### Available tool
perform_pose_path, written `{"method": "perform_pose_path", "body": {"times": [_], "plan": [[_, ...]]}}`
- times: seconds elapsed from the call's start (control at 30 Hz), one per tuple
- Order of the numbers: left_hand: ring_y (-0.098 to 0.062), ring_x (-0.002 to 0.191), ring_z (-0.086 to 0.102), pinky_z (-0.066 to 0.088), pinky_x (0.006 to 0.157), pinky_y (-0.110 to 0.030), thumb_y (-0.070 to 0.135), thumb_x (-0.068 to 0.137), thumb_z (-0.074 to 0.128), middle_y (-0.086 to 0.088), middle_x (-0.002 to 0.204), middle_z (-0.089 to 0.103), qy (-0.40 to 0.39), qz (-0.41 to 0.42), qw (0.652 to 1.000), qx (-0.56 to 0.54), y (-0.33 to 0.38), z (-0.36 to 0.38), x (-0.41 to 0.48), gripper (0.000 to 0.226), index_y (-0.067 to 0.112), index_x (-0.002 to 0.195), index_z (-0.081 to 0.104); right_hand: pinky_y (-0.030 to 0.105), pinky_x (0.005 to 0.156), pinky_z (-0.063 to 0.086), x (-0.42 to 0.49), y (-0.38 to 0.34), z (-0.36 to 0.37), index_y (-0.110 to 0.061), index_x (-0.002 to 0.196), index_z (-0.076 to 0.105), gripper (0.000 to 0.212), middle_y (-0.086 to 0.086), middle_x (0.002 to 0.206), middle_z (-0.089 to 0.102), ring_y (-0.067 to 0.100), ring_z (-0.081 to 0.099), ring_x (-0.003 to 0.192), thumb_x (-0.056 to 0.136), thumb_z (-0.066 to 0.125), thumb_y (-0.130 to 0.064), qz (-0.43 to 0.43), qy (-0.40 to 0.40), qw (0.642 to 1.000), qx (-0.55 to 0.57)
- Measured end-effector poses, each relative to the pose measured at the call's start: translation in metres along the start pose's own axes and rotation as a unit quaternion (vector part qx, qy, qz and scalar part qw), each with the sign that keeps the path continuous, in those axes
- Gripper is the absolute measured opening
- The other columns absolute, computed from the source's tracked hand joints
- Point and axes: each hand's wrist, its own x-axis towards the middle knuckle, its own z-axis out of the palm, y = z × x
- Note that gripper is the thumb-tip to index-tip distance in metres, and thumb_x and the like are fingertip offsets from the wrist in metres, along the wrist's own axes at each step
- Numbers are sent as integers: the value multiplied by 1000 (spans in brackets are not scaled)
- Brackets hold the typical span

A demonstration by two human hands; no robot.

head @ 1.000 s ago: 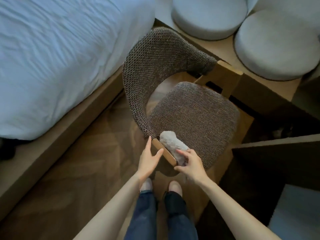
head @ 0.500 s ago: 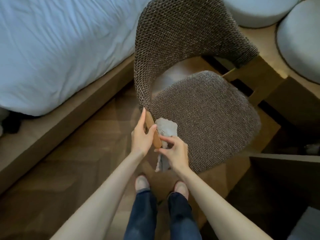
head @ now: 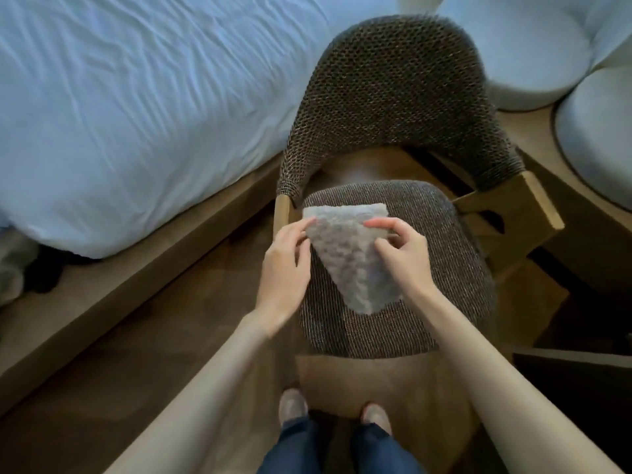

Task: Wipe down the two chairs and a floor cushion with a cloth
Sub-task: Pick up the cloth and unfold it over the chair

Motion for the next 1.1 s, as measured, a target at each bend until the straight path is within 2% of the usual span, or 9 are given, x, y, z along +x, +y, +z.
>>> {"method": "perform_pose_path", "body": {"times": [0.1, 0.2, 0.33, 0.43, 0.57, 0.7, 0.83, 0.93, 1.1], "plan": [[-11, 125, 47, 36, 110, -30, 8, 97, 49, 5, 133, 50, -62, 15, 997, 42, -12, 35, 13, 39, 19, 134, 52, 11, 90, 40, 6, 41, -31, -28, 105, 69, 44, -11, 129, 55, 1, 51, 113, 83, 52, 6, 16, -13, 997, -73], [-20, 139, 29, 21, 113, -30, 23, 100, 46, -2, 148, 35, -149, -23, 981, 123, -50, 81, 25, 43, 22, 143, 41, 33, 108, 30, 27, 110, -43, -17, 128, 58, 42, 4, 150, 32, 25, 32, 134, 89, 52, -2, 67, -56, 959, -271], [-27, 146, 5, 8, 118, -46, 44, 97, 45, 1, 159, 14, -202, -11, 953, 225, -119, 144, 42, 53, 33, 147, 31, 40, 97, 31, 62, 181, -24, -30, 138, 46, 44, -2, 156, 20, 28, 24, 125, 95, 52, -36, -11, -63, 912, -404], [-20, 148, 2, -7, 118, -47, 55, 96, 37, 4, 160, 12, -150, 57, 931, 327, -167, 180, 50, 59, 34, 149, 24, 44, 96, 28, 81, 222, 2, -33, 141, 37, 45, -3, 153, 25, 24, 24, 121, 97, 42, -44, -89, -27, 889, -449], [-13, 140, 28, 3, 120, -41, 50, 93, 46, 3, 151, 35, -1, 138, 943, 303, -192, 209, 72, 51, 27, 138, 47, 40, 92, 32, 102, 249, 14, -30, 126, 53, 33, 0, 134, 45, 20, 35, 112, 93, 49, -37, -184, 95, 890, -405], [-19, 128, 39, 27, 112, -37, 44, 90, 56, -1, 138, 47, 53, 157, 955, 248, -193, 222, 88, 42, 21, 124, 60, 41, 87, 42, 111, 253, 13, -25, 113, 61, 25, 3, 111, 51, 23, 49, 102, 89, 59, -32, -221, 144, 901, -345], [-18, 119, 41, 31, 103, -33, 51, 89, 53, 2, 125, 53, 60, 152, 956, 243, -196, 222, 92, 44, 23, 121, 60, 41, 80, 49, 116, 254, 12, -25, 117, 50, 34, -3, 106, 54, 22, 58, 94, 87, 59, -38, -205, 163, 915, -307], [-22, 126, 34, 25, 107, -36, 50, 95, 44, -2, 133, 50, 50, 113, 963, 239, -192, 219, 92, 46, 25, 134, 49, 38, 82, 49, 116, 254, 10, -22, 119, 51, 43, 0, 112, 62, 20, 59, 99, 84, 65, -42, -173, 186, 926, -280], [-24, 121, 39, 22, 102, -38, 29, 94, 45, 4, 120, 58, -1, 75, 983, 166, -181, 208, 85, 47, 26, 141, 42, 22, 68, 46, 105, 247, 4, -21, 91, 64, 23, -11, 83, 64, 5, 58, 77, 80, 74, -38, -166, 159, 951, -206]]}}
